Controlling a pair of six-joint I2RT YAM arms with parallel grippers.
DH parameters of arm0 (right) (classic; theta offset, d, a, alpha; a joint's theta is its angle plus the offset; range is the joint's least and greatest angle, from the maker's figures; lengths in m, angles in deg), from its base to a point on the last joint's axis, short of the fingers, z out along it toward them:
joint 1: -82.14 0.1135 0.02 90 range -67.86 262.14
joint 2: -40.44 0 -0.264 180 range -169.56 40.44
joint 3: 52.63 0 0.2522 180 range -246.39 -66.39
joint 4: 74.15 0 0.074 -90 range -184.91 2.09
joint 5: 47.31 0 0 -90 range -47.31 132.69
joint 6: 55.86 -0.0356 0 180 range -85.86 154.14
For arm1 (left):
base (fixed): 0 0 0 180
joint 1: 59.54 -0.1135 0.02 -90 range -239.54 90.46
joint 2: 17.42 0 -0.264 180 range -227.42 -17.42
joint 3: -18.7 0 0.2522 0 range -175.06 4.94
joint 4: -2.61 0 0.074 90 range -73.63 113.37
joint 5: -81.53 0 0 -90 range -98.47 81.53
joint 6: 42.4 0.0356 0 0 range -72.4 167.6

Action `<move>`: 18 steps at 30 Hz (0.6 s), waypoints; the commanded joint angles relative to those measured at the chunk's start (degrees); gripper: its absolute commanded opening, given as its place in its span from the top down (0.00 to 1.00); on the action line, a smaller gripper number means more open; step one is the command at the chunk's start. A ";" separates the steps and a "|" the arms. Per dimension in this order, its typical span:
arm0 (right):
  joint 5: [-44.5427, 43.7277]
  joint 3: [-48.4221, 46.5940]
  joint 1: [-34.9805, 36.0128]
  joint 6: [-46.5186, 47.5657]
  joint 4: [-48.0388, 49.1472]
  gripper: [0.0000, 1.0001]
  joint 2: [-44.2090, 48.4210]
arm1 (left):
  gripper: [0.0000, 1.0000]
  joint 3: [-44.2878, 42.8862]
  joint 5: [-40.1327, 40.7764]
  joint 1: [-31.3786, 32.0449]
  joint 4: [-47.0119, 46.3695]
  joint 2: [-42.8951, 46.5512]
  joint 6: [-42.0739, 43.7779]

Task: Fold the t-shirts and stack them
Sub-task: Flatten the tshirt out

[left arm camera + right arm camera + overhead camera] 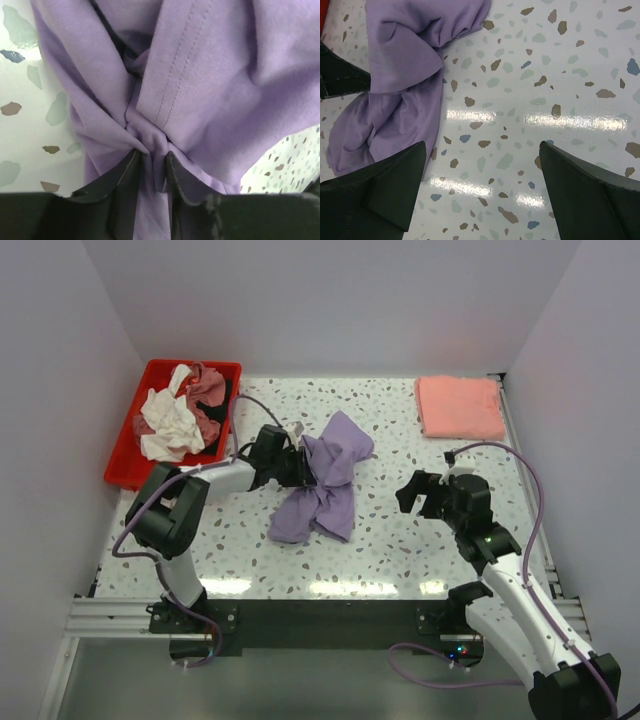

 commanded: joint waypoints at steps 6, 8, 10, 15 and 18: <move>0.46 -0.65 -0.03 -0.22 1.93 0.01 -0.16 | 1.00 -0.74 0.34 0.09 -2.06 5.30 1.29; 1.15 -0.83 -0.12 0.13 2.28 0.01 -0.78 | 1.00 0.32 1.92 0.09 -1.36 8.48 1.73; 1.77 -1.18 -0.03 0.74 2.63 0.01 -1.91 | 1.00 2.43 4.55 0.09 -0.13 13.75 2.08; 8.43 -3.37 0.14 1.63 6.67 0.01 -6.57 | 1.00 7.00 9.75 0.09 4.09 25.60 1.91; 10.47 -6.00 2.15 -0.83 10.89 0.01 -12.01 | 1.00 8.84 13.53 0.09 6.73 30.27 1.73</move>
